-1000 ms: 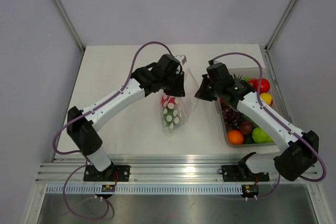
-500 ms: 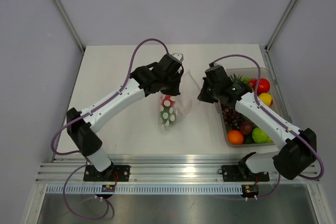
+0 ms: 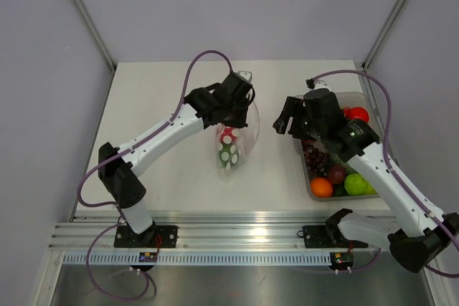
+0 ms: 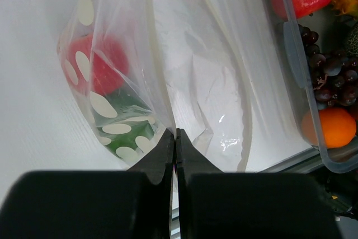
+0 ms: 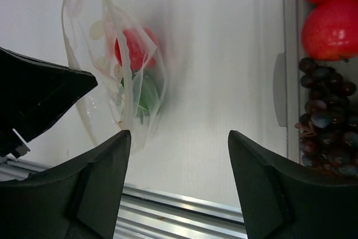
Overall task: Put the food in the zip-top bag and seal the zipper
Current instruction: Adjust the zipper food storage bag at the center of the board, then pick up the fake fruit from the bin.
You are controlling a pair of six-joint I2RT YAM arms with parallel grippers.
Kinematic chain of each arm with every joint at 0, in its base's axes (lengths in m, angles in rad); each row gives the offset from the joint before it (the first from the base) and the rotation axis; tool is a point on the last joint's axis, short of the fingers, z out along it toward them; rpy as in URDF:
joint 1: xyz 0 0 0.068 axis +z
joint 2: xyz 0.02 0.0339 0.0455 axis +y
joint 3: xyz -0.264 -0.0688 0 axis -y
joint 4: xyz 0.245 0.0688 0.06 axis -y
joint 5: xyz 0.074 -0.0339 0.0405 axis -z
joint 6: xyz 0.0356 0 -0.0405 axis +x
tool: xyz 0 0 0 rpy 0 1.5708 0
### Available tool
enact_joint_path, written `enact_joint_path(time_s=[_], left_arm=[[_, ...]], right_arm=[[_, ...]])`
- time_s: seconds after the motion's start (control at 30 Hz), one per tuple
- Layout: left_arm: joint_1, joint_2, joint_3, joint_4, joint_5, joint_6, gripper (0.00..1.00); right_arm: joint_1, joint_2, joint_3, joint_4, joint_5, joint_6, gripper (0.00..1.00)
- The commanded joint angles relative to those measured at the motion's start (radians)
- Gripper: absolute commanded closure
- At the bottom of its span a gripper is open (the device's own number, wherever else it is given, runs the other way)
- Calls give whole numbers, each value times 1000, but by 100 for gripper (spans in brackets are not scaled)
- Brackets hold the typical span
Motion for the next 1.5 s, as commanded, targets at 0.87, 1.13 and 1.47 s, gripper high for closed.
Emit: enact_joint_path(time_s=[0.87, 1.13, 1.47], left_arm=[[12, 4, 19, 94, 107, 64, 100], [12, -1, -1, 104, 124, 81, 100], [12, -1, -27, 123, 144, 95, 100]], right_arm=[[-830, 93, -137, 88, 160, -19, 5], [-950, 194, -192, 191, -10, -38, 4], [-982, 252, -257, 282, -116, -52, 16]])
